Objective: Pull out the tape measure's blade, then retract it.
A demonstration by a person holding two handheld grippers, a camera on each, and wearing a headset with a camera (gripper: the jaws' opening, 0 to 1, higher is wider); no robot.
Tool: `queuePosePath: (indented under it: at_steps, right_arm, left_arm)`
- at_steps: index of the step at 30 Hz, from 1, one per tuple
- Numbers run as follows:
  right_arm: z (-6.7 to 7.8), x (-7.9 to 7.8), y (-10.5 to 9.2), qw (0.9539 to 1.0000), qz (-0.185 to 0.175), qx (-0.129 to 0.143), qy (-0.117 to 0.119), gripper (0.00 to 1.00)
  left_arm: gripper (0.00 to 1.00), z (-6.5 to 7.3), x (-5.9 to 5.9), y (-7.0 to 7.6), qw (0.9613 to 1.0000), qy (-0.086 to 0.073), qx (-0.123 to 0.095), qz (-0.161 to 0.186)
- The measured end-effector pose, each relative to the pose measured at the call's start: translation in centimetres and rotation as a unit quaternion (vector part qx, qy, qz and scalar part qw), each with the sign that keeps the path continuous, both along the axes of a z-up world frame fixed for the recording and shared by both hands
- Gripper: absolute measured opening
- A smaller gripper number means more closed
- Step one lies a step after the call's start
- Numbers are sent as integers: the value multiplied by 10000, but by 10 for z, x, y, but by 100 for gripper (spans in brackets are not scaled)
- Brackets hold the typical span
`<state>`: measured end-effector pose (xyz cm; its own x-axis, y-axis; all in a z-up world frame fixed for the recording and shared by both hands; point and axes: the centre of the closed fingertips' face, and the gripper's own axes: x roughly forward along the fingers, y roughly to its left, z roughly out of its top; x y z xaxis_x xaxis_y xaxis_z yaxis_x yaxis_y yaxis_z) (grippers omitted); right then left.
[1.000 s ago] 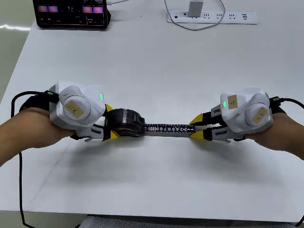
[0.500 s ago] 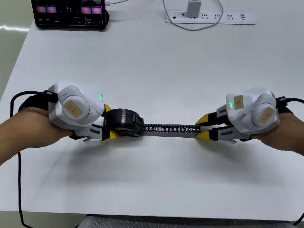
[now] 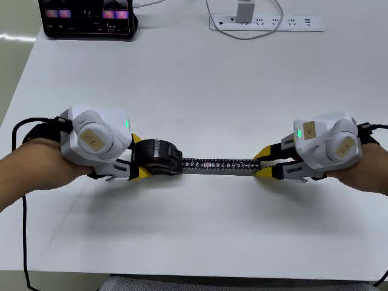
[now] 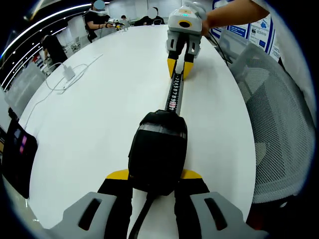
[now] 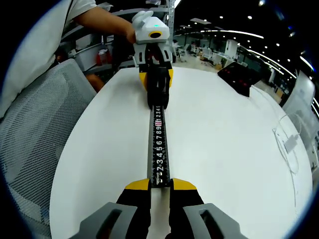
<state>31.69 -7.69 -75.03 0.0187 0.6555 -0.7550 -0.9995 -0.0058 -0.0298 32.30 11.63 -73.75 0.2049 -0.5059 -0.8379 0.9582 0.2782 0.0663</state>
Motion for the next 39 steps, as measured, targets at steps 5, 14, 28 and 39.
queuePosePath:
  at_steps: [5, 14, 28, 39]
  right_arm:
    - [1, -1, -6, 10000, -32, -34, 5, 9]
    - [1, -2, -14, 9999, -78, -87, 10, 9]
    - [2, -2, -31, 9998, -88, -151, 93, 9]
    - [2, -2, -46, 9995, -105, -270, 109, 9]
  left_arm:
    - [27, 0, 0, 0, 10000, 0, -2, -7]
    - [27, 0, 0, 0, 10000, 10, 4, 1]
    - [27, -1, 0, 0, 10000, 20, 30, -9]
    - [27, 0, 0, 0, 10000, 20, 23, -16]
